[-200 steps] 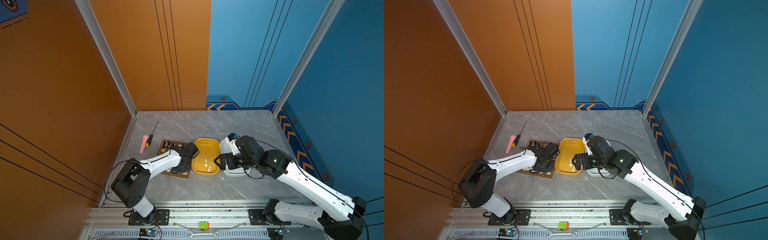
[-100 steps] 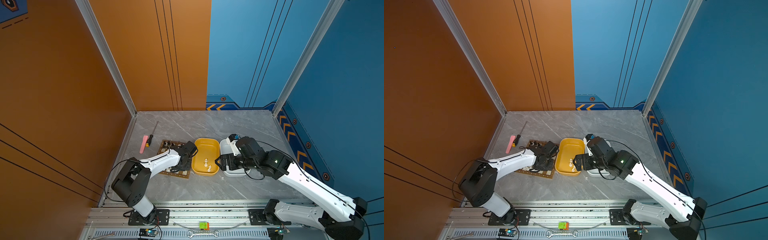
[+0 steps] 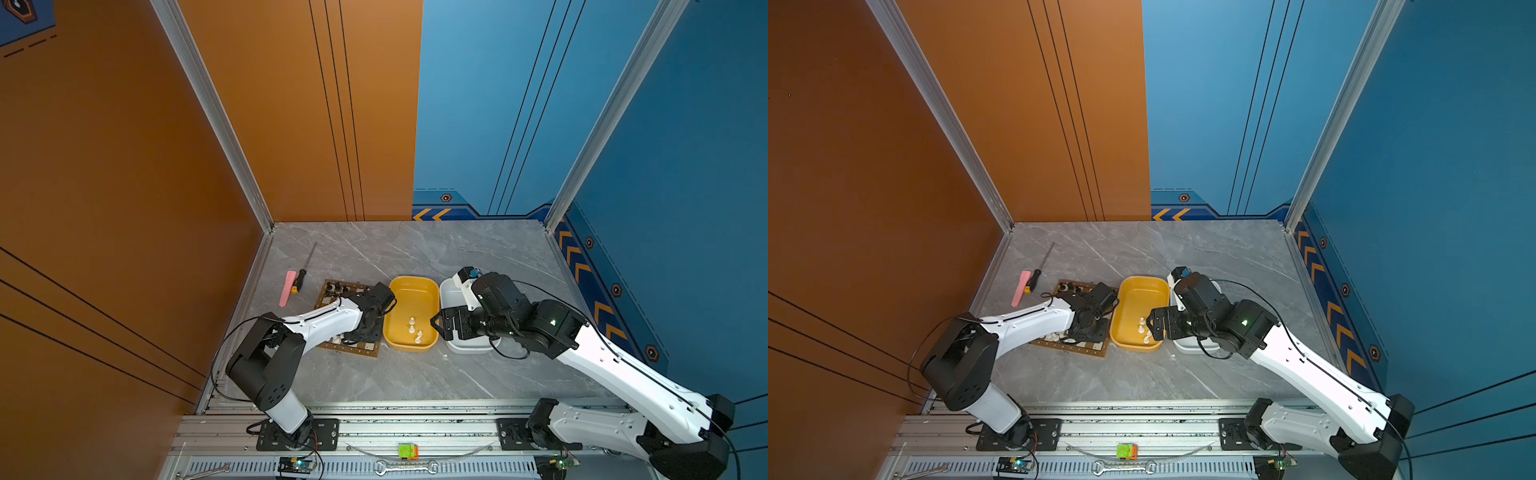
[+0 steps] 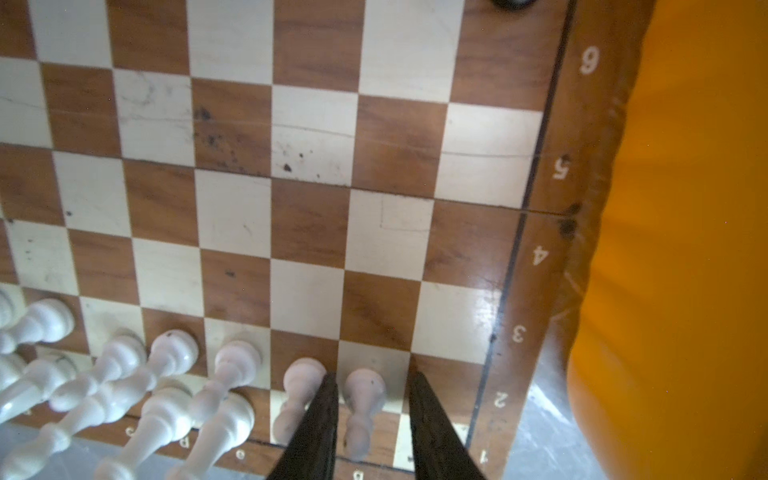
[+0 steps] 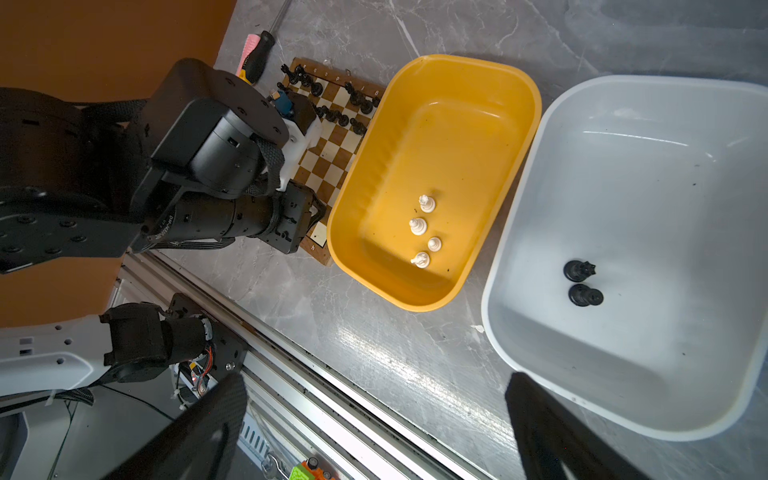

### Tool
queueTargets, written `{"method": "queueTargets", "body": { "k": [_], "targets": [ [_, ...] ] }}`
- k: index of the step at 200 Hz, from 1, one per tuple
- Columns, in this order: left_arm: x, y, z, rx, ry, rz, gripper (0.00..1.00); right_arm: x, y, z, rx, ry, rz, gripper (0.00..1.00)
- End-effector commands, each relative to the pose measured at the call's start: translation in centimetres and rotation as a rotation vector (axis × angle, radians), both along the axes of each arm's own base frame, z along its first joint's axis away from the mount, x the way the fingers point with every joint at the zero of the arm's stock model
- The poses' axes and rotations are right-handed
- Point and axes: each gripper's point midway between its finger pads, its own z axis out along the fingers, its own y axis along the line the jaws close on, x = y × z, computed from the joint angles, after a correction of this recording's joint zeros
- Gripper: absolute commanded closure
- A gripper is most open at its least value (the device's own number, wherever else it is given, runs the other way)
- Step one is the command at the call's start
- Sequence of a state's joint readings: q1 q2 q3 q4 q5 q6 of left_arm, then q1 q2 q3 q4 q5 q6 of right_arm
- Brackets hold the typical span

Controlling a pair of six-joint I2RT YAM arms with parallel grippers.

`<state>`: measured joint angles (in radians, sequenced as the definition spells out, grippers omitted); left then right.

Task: Set up the chess pieces on the board
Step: 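Lower the pawn onto the second rank beside the other pawns and release, then move the left gripper back over the yellow tray toward another white piece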

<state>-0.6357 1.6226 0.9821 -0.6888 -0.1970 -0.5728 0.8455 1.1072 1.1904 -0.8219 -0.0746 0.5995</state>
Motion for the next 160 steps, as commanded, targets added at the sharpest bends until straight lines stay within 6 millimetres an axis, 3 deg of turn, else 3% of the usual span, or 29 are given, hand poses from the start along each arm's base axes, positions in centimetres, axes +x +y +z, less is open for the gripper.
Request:
{"method": "queueTargets", "body": {
  "k": [1,86,124,160],
  "targets": [
    [0.5,-0.8,0.7,-0.020,0.002,-0.015,0.67,0.3,-0.3,0.7,-0.016,-0.021,-0.003,0.00],
    [3.1,-3.3,5.4,-0.065,-0.092,-0.045,0.63,1.0,-0.7,0.9,-0.008,-0.032,-0.019,0.00],
    [4.3,-7.0,7.8,-0.120,-0.140,-0.082,0.61,1.7,-1.8,0.9,-0.014,-0.043,-0.063,0.00],
    [4.8,-10.9,7.6,-0.121,-0.122,-0.149,0.62,1.9,-2.6,0.2,-0.019,-0.031,-0.082,0.00]
  ]
}}
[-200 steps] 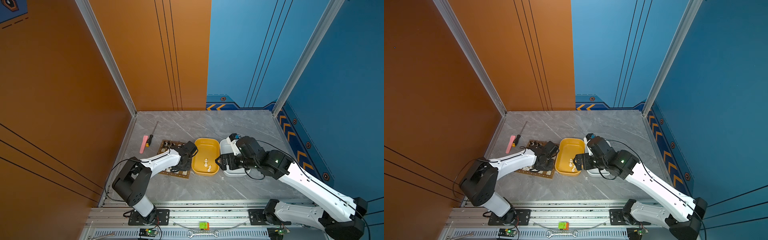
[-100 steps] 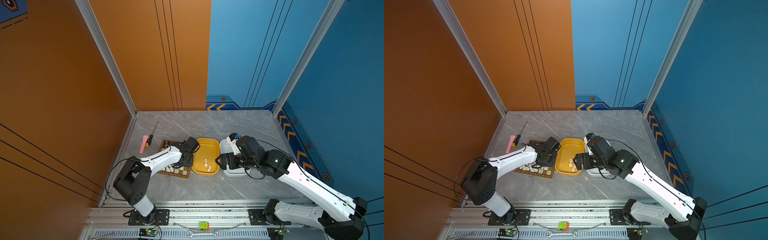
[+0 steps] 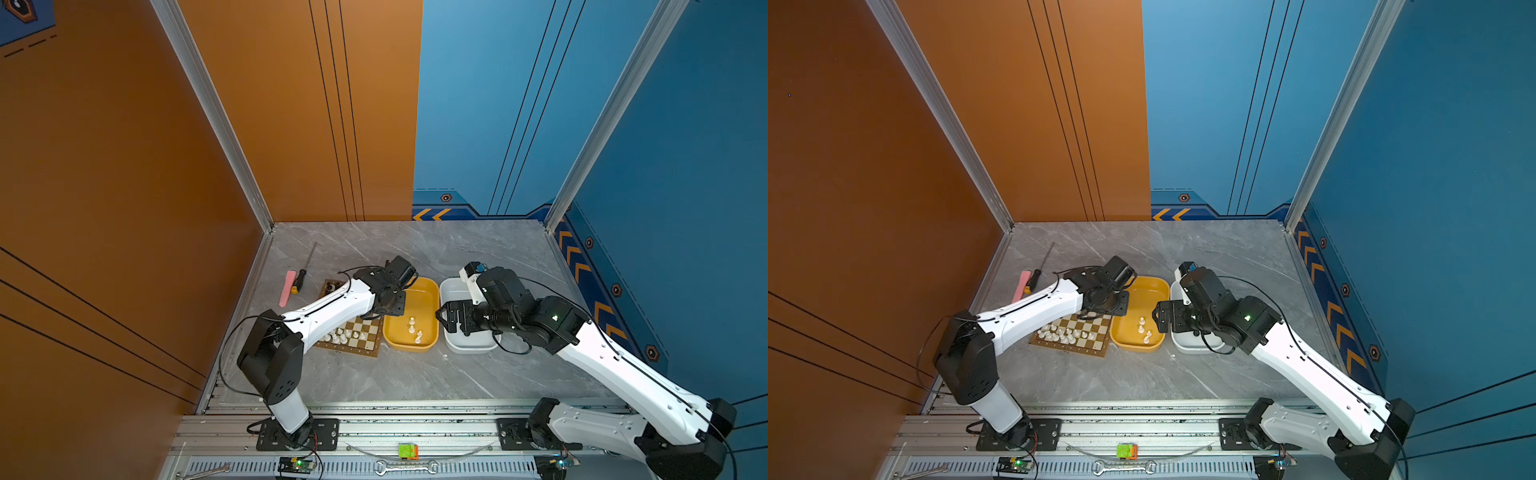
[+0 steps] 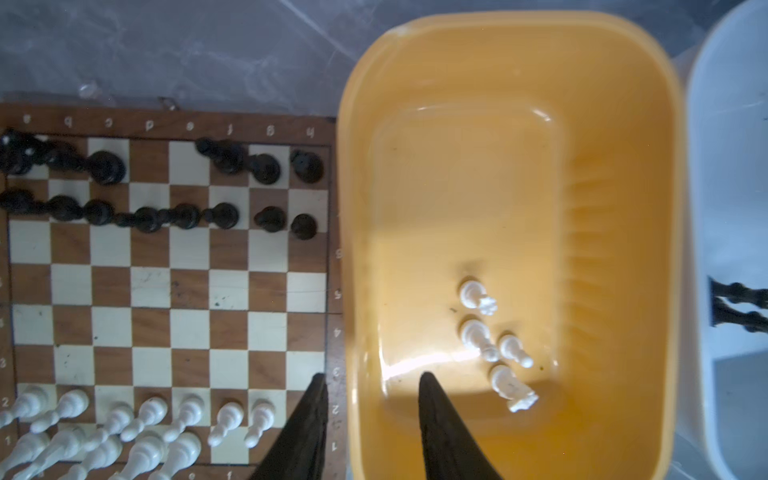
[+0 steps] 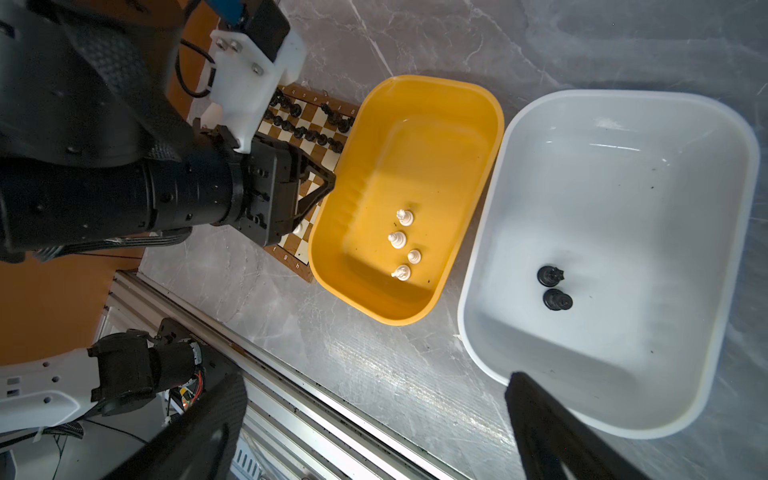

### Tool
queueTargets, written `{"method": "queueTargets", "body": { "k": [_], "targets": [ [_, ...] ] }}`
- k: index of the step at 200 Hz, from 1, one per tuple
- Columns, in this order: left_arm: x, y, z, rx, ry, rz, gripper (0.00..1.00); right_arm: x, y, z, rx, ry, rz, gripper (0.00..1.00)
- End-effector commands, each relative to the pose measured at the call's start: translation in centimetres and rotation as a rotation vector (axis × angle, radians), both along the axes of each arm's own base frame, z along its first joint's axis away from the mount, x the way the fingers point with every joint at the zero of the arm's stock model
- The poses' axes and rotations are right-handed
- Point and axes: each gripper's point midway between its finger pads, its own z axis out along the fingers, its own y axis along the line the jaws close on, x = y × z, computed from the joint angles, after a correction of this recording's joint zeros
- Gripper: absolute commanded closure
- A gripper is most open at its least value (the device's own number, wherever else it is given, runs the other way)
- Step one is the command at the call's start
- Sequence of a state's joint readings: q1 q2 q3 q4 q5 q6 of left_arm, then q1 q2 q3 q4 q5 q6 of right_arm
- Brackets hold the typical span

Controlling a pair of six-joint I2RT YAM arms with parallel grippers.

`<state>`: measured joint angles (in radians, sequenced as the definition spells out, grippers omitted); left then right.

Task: Set up the chess pieces on the board
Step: 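Move the left gripper back over the yellow tray toward another white piece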

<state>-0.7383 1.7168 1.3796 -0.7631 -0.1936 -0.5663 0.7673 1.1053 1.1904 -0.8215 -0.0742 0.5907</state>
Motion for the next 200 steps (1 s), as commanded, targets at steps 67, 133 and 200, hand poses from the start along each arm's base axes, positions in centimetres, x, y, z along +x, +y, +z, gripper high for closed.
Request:
{"method": "queueTargets", "body": {
  "k": [67,133,200],
  "targets": [
    [-1.3,-6.4,-3.1,0.036,0.093,-0.119,0.65,0.8,-3.0,-0.2,-0.019,-0.012,-0.074,0.00],
    [-1.5,-6.8,-4.6,0.064,0.144,-0.125,0.70,0.7,-4.6,-1.0,0.000,0.020,-0.118,0.00],
    [-3.4,-5.5,-5.7,0.087,0.185,-0.101,0.71,1.0,-4.7,-1.4,0.009,0.048,-0.109,0.00]
  ]
}}
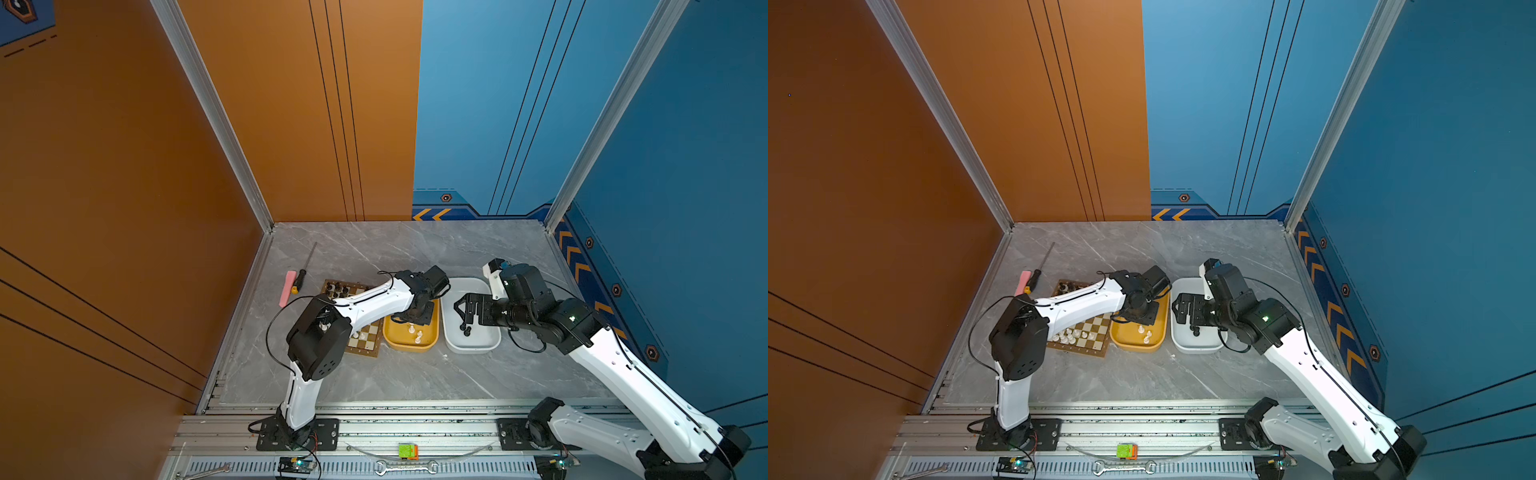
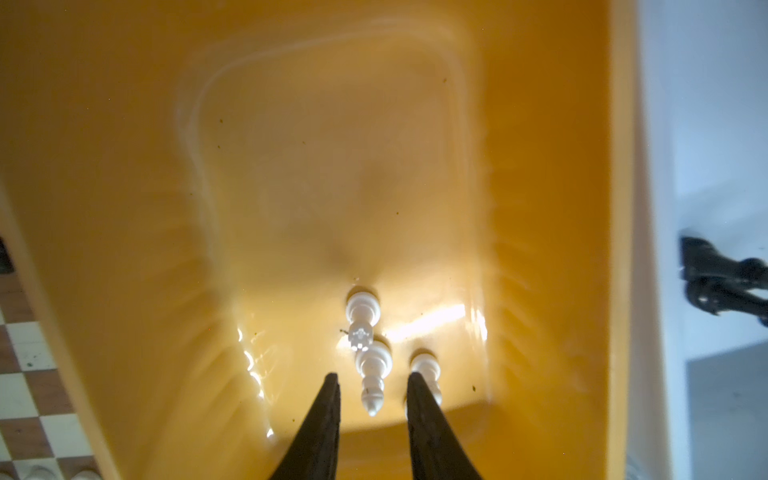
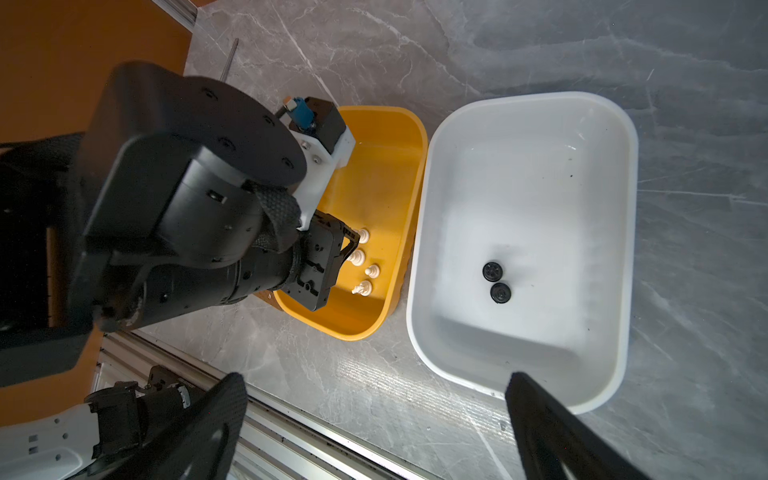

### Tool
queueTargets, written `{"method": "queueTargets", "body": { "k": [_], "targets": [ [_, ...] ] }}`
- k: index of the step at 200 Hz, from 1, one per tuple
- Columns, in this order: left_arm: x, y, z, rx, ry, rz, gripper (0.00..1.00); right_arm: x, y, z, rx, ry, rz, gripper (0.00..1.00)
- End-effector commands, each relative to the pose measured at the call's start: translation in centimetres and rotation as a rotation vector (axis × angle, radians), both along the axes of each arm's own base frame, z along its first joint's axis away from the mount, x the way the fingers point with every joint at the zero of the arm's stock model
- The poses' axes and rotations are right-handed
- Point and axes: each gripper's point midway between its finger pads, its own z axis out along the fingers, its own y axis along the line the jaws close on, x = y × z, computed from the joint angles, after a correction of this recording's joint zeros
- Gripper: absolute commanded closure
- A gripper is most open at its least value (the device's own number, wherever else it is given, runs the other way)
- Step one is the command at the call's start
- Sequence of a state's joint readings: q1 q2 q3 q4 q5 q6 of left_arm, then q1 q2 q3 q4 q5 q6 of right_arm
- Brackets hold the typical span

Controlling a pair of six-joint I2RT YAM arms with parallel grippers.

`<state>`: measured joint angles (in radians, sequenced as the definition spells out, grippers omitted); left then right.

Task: Set up the chess pieces on the board
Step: 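Move the left gripper back over the yellow tray toward another white piece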

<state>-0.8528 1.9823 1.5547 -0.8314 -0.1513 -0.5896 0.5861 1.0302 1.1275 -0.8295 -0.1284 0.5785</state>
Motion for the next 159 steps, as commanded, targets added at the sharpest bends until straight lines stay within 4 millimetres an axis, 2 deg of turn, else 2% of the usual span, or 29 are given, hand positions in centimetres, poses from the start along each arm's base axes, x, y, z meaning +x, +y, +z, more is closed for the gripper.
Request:
{"method": "queueTargets", "body": {
  "k": [1,47,159],
  "targets": [
    [-1.7,0.5,-0.2,0.013,0.042,0.004,0.71,-0.6,-0.2,-0.9,-0.016,0.034,0.027,0.00],
    [-2.4,0.5,-1.0,0.030,0.058,0.002,0.72,-0.6,-0.2,-0.8,-0.009,0.039,0.032,0.00],
    [-2.6,0.7,-2.9,0.081,0.073,-0.018,0.77,-1.4,-0.9,0.0,0.003,0.021,0.020,0.00]
  ]
}}
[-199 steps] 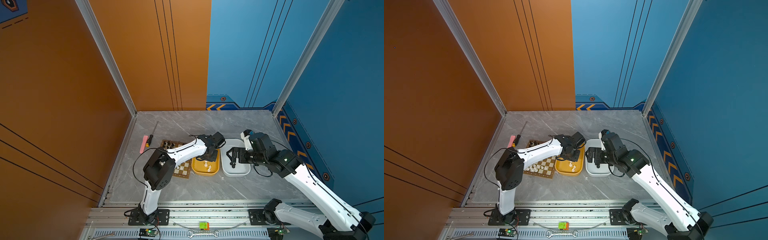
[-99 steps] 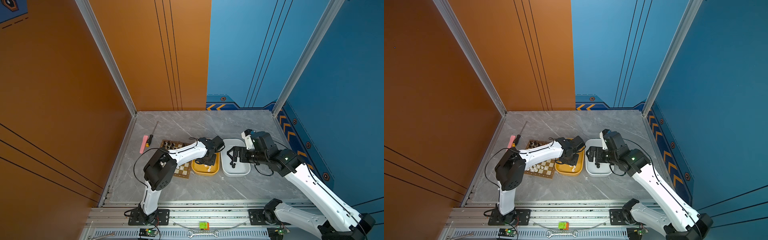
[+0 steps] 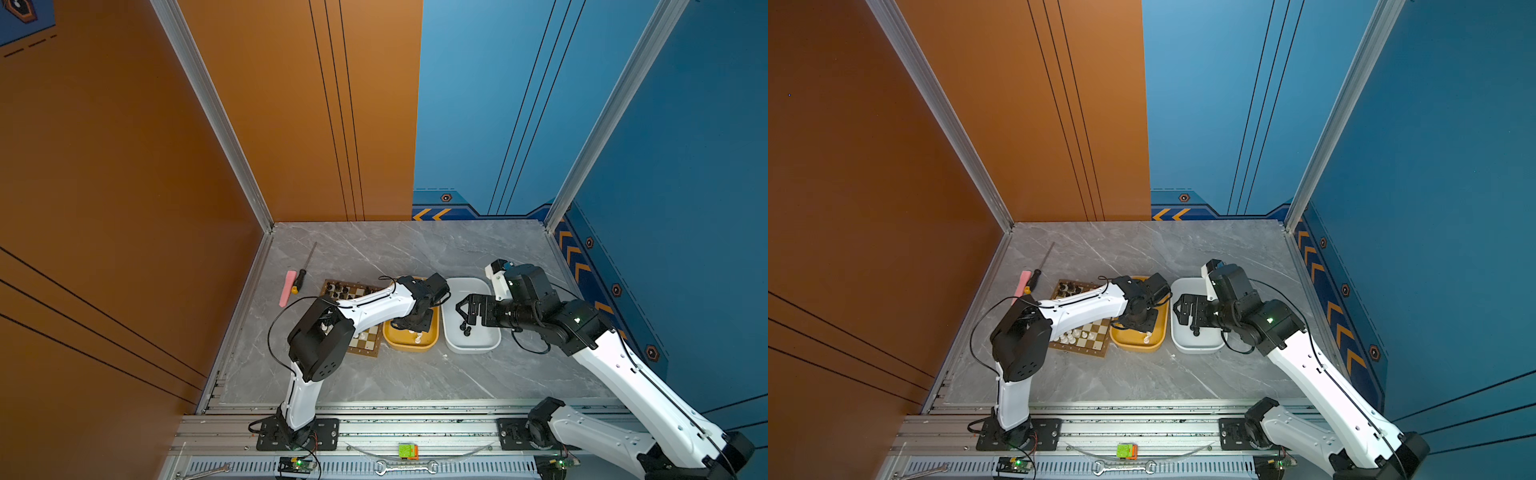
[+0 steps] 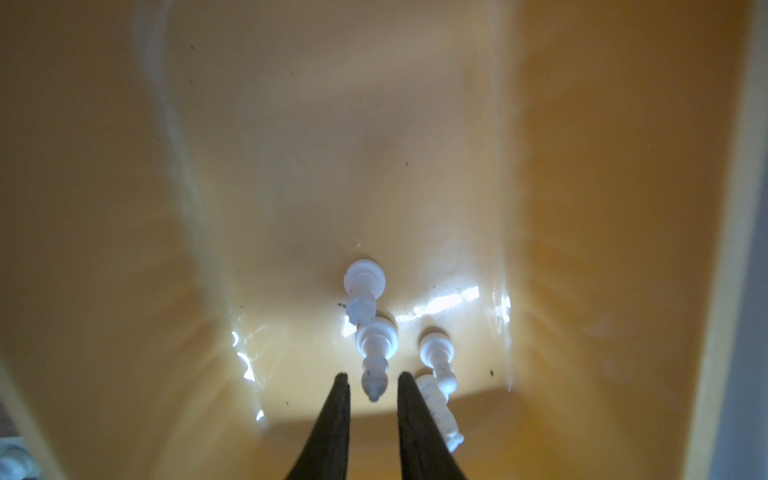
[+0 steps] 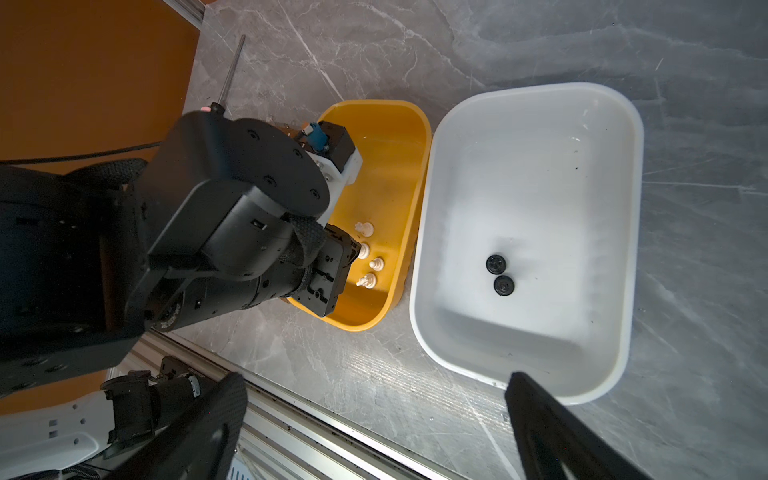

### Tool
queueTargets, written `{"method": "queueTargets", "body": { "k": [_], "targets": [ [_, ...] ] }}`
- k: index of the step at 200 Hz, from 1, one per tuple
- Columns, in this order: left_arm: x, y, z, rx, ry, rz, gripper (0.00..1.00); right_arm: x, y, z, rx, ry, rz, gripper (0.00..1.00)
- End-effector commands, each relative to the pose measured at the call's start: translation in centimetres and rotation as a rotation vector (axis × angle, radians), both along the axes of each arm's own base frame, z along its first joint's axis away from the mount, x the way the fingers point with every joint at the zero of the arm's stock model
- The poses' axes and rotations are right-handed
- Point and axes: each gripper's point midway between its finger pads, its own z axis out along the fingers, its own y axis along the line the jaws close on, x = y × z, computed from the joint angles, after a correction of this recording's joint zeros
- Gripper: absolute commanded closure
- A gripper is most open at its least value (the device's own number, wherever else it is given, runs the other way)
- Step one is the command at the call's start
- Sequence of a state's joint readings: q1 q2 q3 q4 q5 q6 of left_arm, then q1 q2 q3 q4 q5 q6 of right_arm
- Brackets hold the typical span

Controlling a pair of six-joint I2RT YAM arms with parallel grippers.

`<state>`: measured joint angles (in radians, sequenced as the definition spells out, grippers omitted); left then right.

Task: Set up the chess pieces on the board
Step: 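Move the left gripper back over the yellow tray toward another white piece, then close the left gripper on a white pawn in the yellow tray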

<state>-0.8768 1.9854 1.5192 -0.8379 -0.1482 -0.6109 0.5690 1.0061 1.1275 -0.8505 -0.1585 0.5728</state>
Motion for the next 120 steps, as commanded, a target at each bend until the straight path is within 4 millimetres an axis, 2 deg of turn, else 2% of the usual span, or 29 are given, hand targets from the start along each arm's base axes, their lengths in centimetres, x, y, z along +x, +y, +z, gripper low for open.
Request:
{"method": "queueTargets", "body": {
  "k": [1,82,120],
  "targets": [
    [-1.10,0.56,-1.68,0.054,0.041,-0.015,0.77,-0.84,-0.51,-0.38,-0.015,0.015,0.012,0.00],
    [-0.80,0.40,-2.34,0.066,0.044,-0.023,0.77,-1.16,-1.01,-0.16,-0.021,0.004,0.002,0.00],
    [-0.41,0.45,-2.15,0.064,0.034,-0.017,0.80,-1.22,-1.08,-0.17,-0.024,0.003,0.003,0.00]
  ]
}}
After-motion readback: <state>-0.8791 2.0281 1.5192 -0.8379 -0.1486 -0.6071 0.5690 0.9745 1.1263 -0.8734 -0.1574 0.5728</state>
